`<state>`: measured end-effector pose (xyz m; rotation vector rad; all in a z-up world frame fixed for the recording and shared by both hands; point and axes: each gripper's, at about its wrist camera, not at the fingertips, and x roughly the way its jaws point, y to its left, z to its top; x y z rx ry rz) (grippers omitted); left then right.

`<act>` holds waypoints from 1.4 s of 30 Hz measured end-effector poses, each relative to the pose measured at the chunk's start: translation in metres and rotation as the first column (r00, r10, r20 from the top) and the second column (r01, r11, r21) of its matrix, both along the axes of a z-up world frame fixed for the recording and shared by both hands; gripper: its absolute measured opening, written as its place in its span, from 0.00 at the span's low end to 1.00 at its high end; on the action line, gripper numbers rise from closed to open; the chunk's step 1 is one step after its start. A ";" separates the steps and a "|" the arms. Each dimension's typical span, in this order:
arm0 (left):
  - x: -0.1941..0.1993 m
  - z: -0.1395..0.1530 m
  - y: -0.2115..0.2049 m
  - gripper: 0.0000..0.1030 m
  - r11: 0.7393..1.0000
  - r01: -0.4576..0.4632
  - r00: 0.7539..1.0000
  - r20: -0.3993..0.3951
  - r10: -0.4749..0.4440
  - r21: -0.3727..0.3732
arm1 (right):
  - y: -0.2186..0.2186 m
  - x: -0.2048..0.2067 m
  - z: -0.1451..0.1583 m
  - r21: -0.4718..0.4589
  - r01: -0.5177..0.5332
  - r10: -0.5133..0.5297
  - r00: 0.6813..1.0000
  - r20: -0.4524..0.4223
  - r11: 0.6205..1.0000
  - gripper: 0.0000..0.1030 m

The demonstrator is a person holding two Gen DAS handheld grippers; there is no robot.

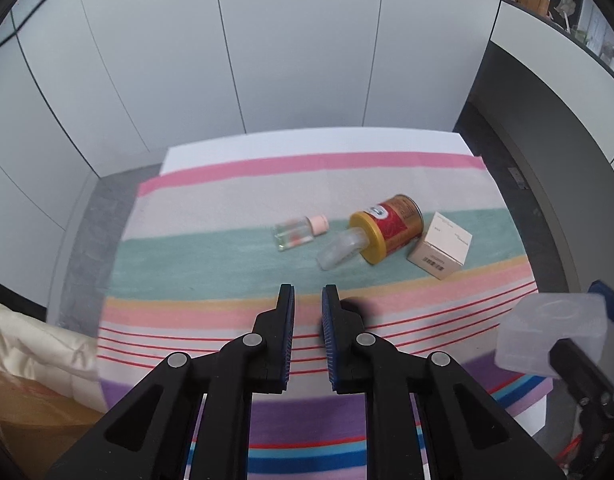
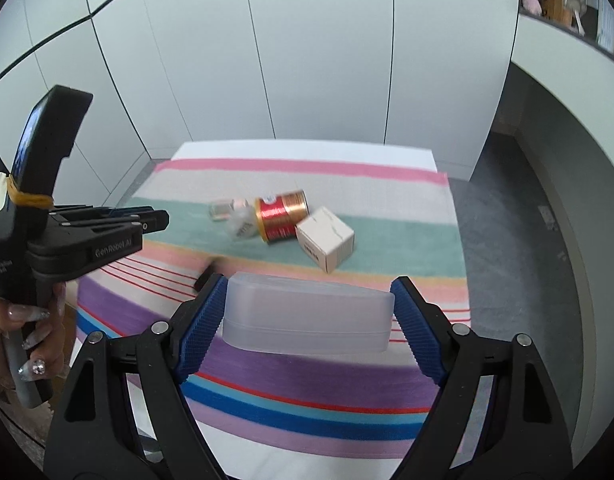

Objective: Organize objects

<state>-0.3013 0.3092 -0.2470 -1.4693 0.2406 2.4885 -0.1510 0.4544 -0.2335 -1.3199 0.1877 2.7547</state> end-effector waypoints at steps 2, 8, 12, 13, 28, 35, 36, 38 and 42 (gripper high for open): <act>0.003 0.001 -0.005 0.26 1.000 -0.006 1.000 0.006 0.006 -0.005 | -0.005 0.001 0.005 0.008 -0.010 0.010 1.000 -0.002 1.000 0.82; 0.013 -0.037 -0.008 0.45 0.997 0.003 0.997 0.077 0.002 -0.076 | -0.011 -0.001 -0.032 -0.020 -0.032 0.033 0.997 0.076 0.999 0.82; 0.017 -0.069 0.003 0.46 0.992 0.048 0.990 0.140 -0.032 -0.115 | -0.009 -0.002 -0.075 0.016 -0.029 0.027 0.991 0.134 0.999 0.82; 0.018 -0.074 0.007 0.46 0.991 0.061 0.988 0.148 -0.042 -0.122 | -0.007 -0.002 -0.086 0.025 -0.028 0.024 0.988 0.151 0.999 0.82; 0.001 -0.116 0.073 0.63 0.979 0.163 0.973 0.182 -0.140 -0.119 | 0.014 0.005 -0.145 0.050 0.030 -0.043 0.959 0.281 0.998 0.82; -0.013 -0.125 0.091 0.66 0.987 0.137 0.975 0.189 -0.120 -0.081 | 0.018 0.005 -0.153 0.035 0.016 -0.026 0.950 0.311 0.999 0.81; -0.014 -0.125 0.093 0.65 0.989 0.133 0.975 0.191 -0.118 -0.070 | 0.018 0.005 -0.153 0.033 0.016 -0.025 0.949 0.315 0.999 0.81; -0.016 -0.126 0.096 0.62 0.991 0.127 0.974 0.195 -0.115 -0.051 | 0.018 0.004 -0.153 0.032 0.018 -0.028 0.948 0.318 0.999 0.81; -0.018 -0.127 0.102 0.67 0.991 0.127 0.972 0.207 -0.115 -0.045 | 0.018 0.002 -0.153 0.033 0.023 -0.033 0.947 0.321 0.999 0.81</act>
